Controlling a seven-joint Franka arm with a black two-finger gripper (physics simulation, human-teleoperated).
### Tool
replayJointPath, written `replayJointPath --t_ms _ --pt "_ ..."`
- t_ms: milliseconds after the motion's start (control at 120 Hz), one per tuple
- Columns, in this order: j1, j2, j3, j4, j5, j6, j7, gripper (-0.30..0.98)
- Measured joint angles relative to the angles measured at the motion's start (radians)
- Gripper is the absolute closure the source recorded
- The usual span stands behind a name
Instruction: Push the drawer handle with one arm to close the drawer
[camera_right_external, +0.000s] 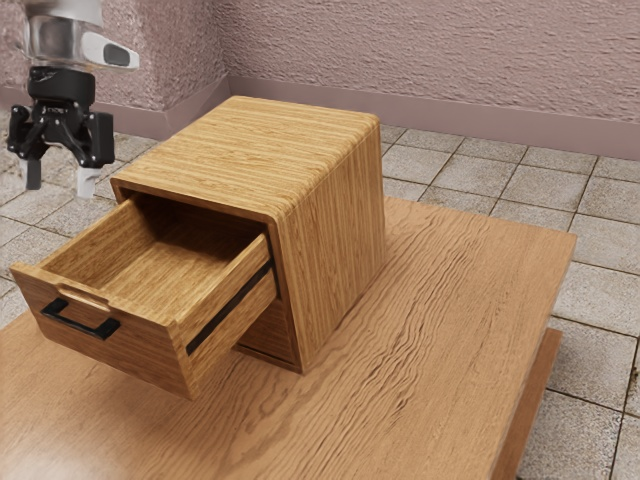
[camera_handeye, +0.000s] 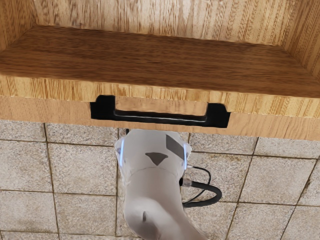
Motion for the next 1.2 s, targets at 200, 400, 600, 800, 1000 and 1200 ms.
replayJointPath --t_ms 200,400,600,800,1000,1200 --pt "-0.009 -0.228 -0.029 -0.248 0.0 0.342 -0.023 0.0" --pt "-0.015 -1.025 -0.068 -0.964 0.001 0.464 -0.079 0.22" --pt "-0.013 -1.109 -0.098 -1.106 0.0 0.532 -0.125 0.53" --pt "-0.015 -1.03 -0.1 -1.13 -0.001 0.621 -0.161 0.65" --pt "-0.016 -0.93 -0.099 -1.124 -0.002 0.724 -0.187 0.7" --pt "-0.014 -0.851 -0.077 -1.122 0.001 0.801 -0.205 0.72"
